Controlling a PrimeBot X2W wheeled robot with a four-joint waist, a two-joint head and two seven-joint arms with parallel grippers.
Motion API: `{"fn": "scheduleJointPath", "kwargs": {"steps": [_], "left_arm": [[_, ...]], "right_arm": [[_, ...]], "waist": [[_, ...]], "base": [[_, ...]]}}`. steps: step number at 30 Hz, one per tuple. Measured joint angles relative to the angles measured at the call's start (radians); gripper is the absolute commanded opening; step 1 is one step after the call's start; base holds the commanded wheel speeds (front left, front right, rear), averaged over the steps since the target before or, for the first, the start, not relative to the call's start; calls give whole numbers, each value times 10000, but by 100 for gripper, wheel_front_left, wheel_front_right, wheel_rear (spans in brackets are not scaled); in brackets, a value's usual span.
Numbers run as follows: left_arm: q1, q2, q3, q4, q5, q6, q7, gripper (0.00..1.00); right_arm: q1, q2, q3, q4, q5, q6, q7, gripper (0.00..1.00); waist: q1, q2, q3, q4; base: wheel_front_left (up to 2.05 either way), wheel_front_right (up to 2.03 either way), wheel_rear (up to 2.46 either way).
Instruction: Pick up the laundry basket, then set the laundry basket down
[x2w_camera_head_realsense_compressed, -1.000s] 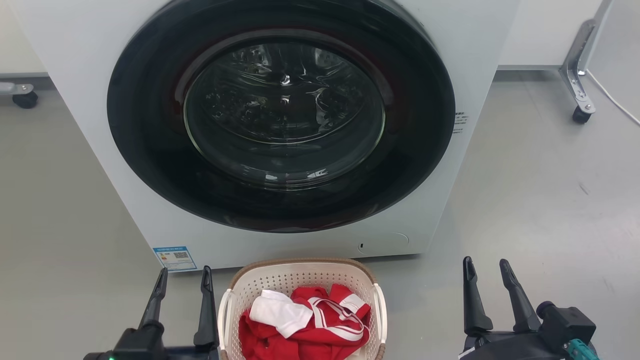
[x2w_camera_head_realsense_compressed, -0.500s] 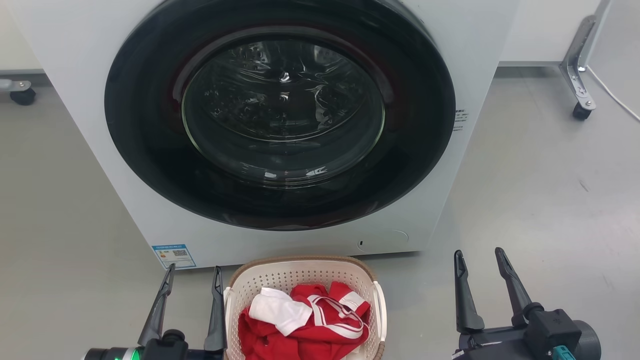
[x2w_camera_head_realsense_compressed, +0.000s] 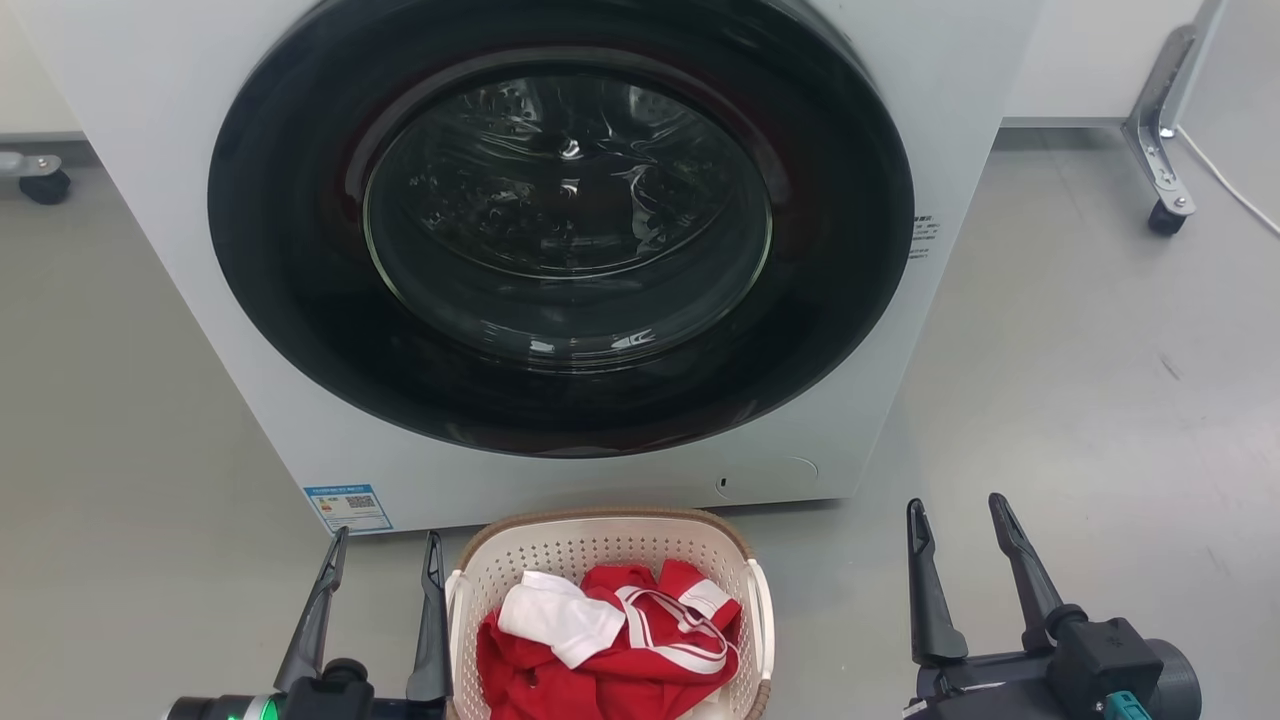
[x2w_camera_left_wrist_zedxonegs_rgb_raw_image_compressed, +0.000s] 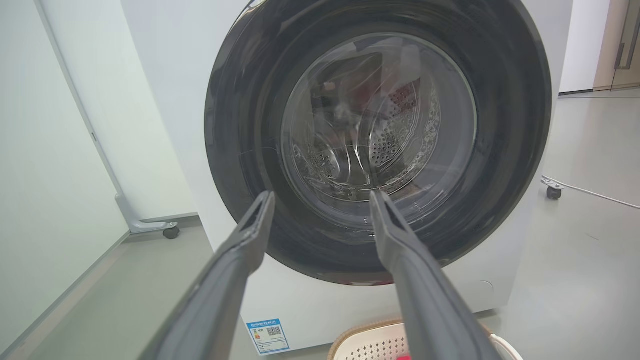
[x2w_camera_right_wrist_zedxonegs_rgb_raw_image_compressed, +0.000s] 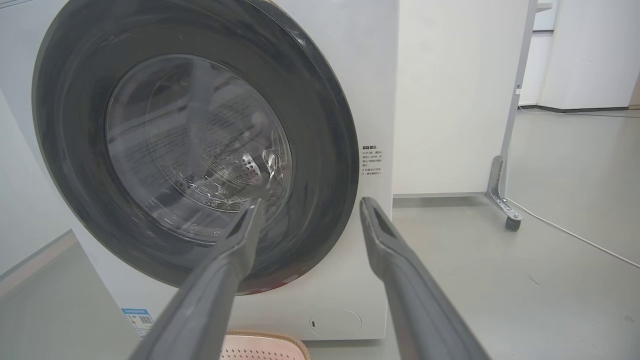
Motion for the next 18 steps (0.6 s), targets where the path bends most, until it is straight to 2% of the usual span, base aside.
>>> {"fn": "scheduleJointPath", "kwargs": {"steps": [18], "left_arm": [[-2, -2, -40, -176, -167, 0, 0, 100]], "right_arm": [[1, -2, -44, -169, 0, 0, 0, 100]], "waist": [[0, 0, 433, 8]], "base": [[0, 0, 0]]}}
